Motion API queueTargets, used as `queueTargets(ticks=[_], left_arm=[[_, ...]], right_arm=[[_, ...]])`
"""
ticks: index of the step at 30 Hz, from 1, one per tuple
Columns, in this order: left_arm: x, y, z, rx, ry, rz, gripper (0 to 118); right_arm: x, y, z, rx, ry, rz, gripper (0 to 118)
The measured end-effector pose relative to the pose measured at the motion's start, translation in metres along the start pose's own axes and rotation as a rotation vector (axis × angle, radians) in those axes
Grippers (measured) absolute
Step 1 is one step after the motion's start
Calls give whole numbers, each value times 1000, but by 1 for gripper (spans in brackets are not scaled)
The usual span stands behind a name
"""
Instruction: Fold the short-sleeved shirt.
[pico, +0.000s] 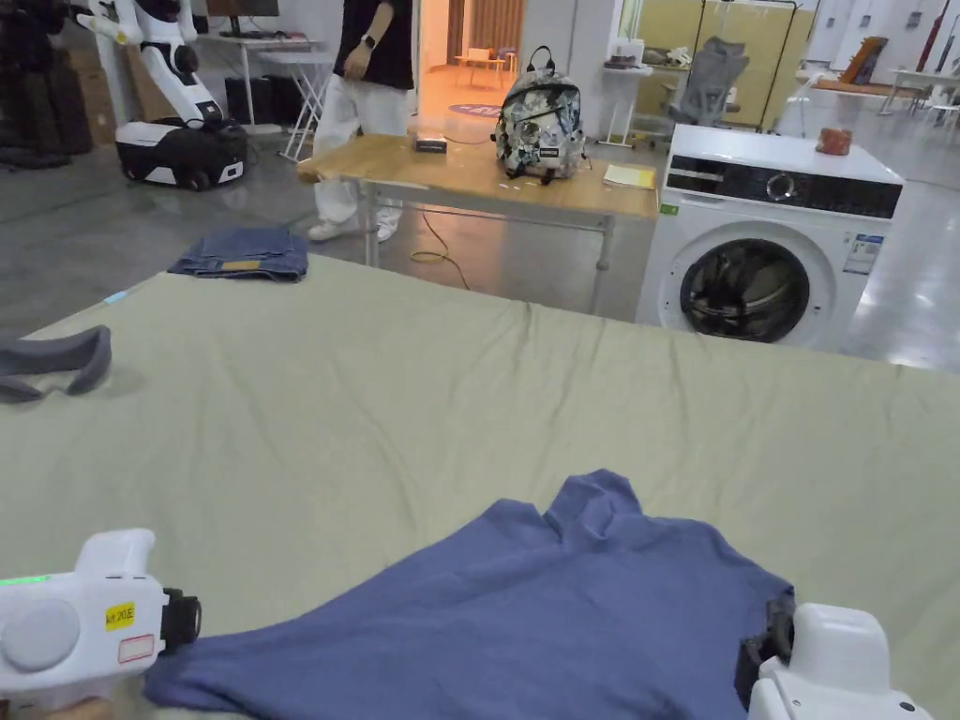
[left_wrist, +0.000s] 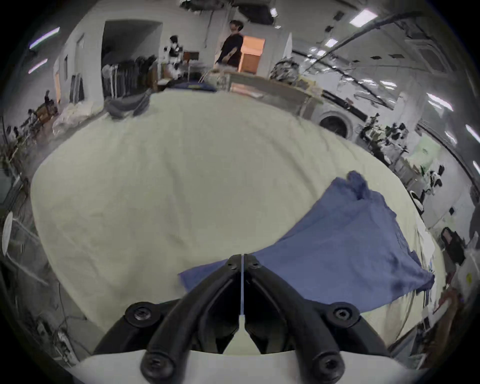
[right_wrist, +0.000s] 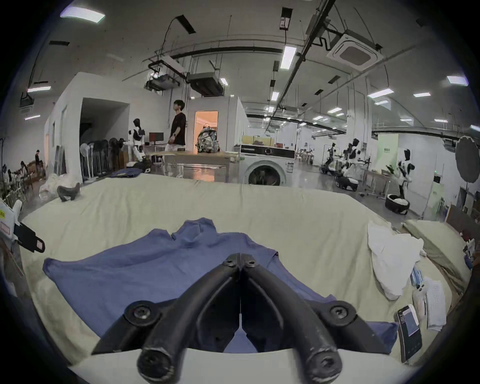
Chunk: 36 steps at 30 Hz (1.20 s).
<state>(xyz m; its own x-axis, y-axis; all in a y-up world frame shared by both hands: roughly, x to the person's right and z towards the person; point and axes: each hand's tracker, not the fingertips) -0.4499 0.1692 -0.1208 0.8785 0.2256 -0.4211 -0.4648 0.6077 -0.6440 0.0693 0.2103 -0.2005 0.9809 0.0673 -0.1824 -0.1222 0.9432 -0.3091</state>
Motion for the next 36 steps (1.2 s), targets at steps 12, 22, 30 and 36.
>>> queueTargets(ticks=[12, 22, 30, 36], left_arm=[[-17, -4, -42, -124, 126, 63, 67], [24, -19, -53, -117, 167, -87, 0], [10, -18, -38, -60, 125, -77, 0], [11, -20, -37, -58, 107, -74, 0]], right_arm=[[-9, -8, -12, -61, 16, 32, 0], [-6, -14, -27, -101, 22, 10, 0], [27, 17, -95, -180, 74, -38, 0], [44, 64, -212, -393, 211, 30, 37]])
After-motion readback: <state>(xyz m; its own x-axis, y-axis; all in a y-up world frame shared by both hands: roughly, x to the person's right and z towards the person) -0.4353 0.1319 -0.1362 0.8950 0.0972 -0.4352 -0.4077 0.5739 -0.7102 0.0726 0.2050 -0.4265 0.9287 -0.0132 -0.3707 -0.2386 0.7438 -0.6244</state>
